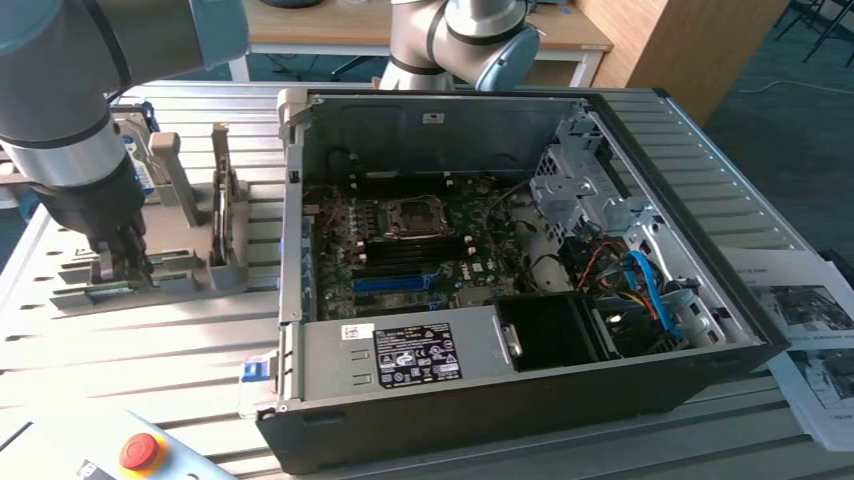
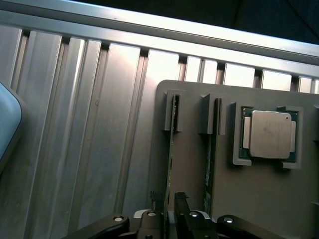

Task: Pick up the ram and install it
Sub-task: 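Pick up the ram and move it above insertion slot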

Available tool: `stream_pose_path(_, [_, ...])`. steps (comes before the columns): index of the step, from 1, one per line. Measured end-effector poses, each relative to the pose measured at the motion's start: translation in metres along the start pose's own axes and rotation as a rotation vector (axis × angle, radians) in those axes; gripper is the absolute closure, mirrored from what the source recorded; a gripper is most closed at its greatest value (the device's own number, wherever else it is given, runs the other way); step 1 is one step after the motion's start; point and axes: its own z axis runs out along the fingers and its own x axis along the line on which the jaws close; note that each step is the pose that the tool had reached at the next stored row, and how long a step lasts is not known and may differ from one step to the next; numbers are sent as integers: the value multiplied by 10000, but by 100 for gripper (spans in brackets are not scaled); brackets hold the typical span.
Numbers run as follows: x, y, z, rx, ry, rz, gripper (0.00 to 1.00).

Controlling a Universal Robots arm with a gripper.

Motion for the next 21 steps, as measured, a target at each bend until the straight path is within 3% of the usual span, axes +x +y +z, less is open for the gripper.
stream_pose_path(21, [2, -3, 57, -1, 2, 0, 76])
